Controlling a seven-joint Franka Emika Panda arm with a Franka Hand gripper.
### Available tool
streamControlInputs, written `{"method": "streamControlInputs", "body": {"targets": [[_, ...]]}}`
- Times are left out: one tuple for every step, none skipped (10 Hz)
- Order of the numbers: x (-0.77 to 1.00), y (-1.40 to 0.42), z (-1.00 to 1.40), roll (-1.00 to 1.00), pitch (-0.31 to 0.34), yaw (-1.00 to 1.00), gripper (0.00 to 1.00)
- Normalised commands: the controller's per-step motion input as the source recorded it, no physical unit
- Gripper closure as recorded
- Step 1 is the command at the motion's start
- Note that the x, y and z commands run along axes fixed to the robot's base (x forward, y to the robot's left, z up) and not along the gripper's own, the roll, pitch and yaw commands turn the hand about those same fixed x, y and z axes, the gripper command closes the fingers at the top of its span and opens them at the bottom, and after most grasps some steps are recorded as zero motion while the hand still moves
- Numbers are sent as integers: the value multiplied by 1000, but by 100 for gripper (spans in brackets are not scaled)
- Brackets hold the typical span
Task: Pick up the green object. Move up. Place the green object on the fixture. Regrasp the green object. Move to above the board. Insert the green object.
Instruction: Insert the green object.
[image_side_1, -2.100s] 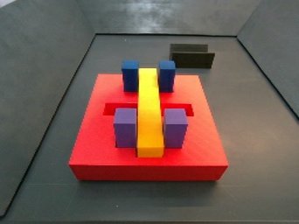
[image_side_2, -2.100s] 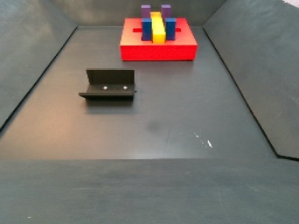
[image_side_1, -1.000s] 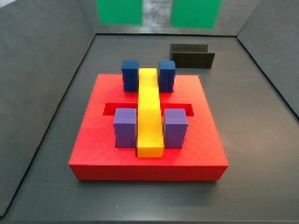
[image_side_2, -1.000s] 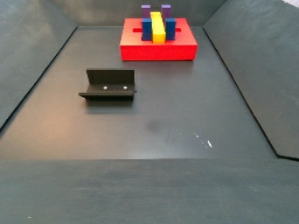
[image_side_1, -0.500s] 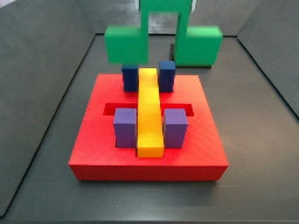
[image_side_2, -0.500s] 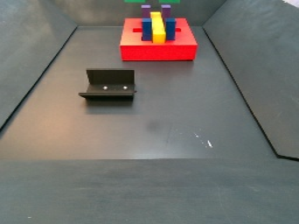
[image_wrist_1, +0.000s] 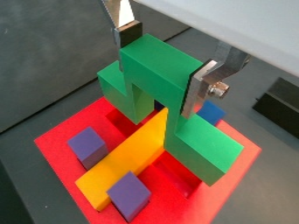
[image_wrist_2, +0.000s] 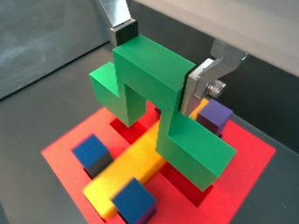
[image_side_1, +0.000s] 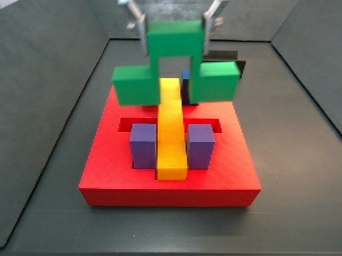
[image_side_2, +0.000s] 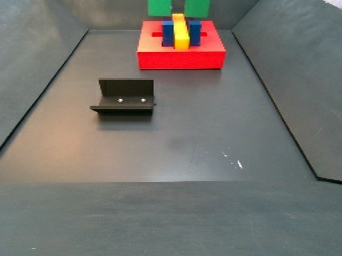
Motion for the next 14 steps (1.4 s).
{"method": "streamControlInputs", "body": {"targets": [[-69,-66,-237,126,-136,237,100],[86,0,-140,94,-79,226,100],[340,0,-126,51,-6,157,100],[411,0,-111,0,0,43,100],[174,0,-151,0,-4,0,100],[0,0,-137,0,0,0,100],[0,0,-123,3,0,-3,100],[-86,0,-91,0,0,-77,100],[-43,0,-97,0,0,-71,100],[-20,0,-137,0,0,-46,100],[0,0,-194,-27,-11,0,100],[0,0,-251,-21,-24,0,100],[0,0,-286,-43,-37,0,100],[0,0,-283,-44,-43,0,100]]}}
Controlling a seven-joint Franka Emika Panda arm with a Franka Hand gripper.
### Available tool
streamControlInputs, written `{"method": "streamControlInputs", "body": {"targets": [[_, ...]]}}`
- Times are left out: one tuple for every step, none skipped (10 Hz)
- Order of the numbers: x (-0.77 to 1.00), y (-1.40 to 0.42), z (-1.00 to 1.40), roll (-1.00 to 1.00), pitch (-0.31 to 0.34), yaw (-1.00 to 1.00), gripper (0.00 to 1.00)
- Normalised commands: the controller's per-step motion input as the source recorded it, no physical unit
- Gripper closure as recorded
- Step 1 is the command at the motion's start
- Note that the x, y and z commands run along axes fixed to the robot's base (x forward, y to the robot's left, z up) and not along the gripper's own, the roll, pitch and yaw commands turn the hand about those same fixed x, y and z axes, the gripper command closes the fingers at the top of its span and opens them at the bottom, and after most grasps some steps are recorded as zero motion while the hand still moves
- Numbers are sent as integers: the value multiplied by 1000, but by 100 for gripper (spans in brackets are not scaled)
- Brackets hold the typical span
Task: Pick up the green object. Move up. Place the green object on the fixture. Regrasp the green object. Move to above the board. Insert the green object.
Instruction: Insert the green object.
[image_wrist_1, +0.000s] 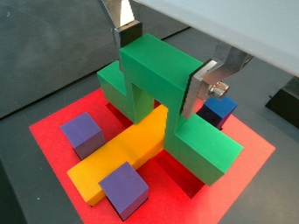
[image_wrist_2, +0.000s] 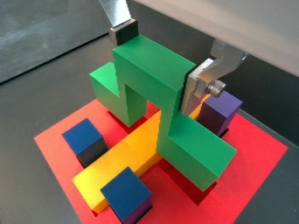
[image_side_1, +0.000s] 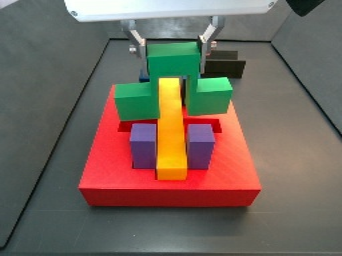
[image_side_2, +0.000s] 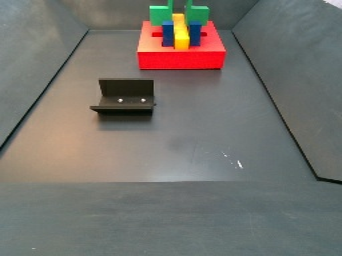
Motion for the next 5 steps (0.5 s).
{"method": "streamControlInputs", "body": {"targets": [[-6,0,-83,-16,0,-6,100],[-197,29,0,0,0,0,100],[-194,0,-40,-26,-61,0,100],[-60,0,-143,-64,-67,0,100],[0,0,-206,-64,-69,0,100]]}}
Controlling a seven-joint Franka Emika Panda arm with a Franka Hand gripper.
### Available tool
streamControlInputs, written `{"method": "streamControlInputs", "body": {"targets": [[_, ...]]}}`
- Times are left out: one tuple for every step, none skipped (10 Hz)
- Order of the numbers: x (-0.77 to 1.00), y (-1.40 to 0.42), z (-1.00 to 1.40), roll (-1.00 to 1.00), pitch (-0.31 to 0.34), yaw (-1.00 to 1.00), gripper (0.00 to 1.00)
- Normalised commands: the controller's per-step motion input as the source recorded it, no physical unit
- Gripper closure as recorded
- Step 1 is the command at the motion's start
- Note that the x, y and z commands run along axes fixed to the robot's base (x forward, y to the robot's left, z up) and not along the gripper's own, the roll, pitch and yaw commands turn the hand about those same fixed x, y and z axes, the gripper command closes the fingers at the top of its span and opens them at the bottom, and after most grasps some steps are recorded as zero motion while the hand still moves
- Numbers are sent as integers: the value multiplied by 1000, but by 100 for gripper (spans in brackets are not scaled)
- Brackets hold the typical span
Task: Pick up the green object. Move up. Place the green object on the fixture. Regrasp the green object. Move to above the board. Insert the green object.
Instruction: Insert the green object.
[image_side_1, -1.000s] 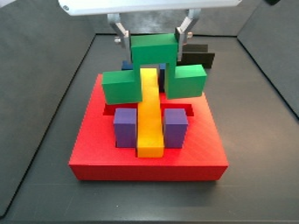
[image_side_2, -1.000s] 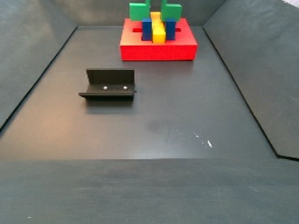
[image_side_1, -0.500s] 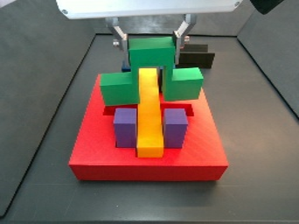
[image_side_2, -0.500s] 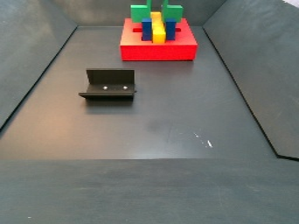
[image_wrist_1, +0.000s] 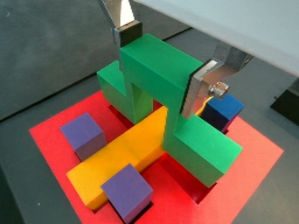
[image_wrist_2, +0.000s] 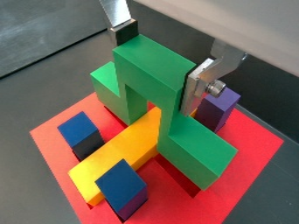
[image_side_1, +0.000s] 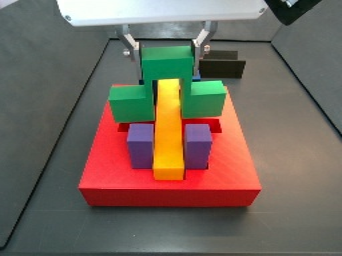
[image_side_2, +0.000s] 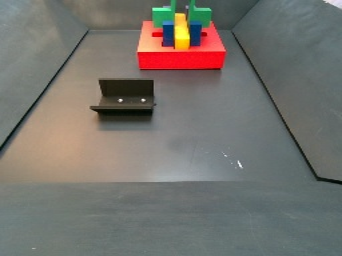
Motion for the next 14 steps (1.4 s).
{"method": "streamControlInputs", "body": {"targets": [[17,0,-266,-71,-66,0,100],[123,0,-231,-94,-74,0,100],[189,0,-203,-123,-77,0,100],[117,0,-143,-84,-34,-14,100],[0,0,-26,0,0,-169,100],[29,0,0,57,11,-214,100],[29,0,0,67,20,-229,100],[0,0,0,61,34,-334,100],[29,0,0,21,23,-271,100],[26,0,-63,0,0,-123,100],[60,40,-209,1,0,0,100],[80,54,-249,0,0,0,100],[60,54,-246,-20,0,14,100],[31,3,-229,-54,-3,20,100]]}}
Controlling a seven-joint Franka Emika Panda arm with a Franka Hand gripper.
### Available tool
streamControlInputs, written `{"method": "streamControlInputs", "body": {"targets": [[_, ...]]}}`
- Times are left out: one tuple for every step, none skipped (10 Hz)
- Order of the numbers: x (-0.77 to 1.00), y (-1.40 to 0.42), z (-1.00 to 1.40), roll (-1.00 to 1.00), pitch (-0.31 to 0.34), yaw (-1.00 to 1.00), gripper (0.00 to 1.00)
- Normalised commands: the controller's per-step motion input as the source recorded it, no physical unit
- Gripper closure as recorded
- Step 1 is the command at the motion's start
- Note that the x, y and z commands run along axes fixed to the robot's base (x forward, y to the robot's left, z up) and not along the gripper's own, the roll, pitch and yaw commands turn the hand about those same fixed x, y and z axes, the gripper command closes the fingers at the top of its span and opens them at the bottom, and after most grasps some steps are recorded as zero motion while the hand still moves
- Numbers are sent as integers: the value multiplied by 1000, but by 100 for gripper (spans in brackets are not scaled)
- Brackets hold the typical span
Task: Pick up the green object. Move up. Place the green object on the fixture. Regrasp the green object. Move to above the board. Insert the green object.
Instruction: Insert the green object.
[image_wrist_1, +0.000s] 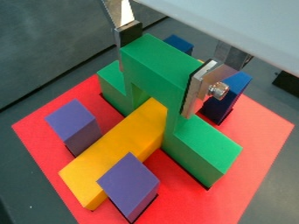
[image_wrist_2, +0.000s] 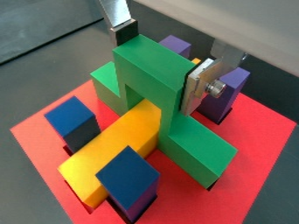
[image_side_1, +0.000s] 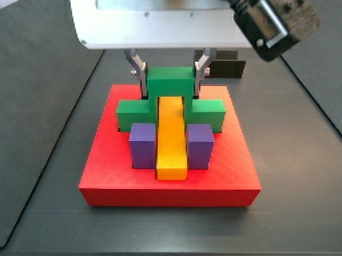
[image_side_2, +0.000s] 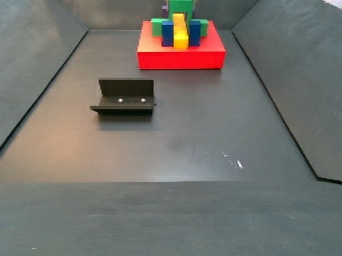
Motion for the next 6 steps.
{"method": "streamControlInputs", "body": {"targets": [[26,0,-226,-53,-9,0,100],[66,0,-271,-26,0,0,100],[220,0,-403,-33,-11,0,100],[326,0,-529,-27,-37,0,100],[383,0,-643,-31,-56,0,100],[311,0,-677,-14,-106,0,100]]}}
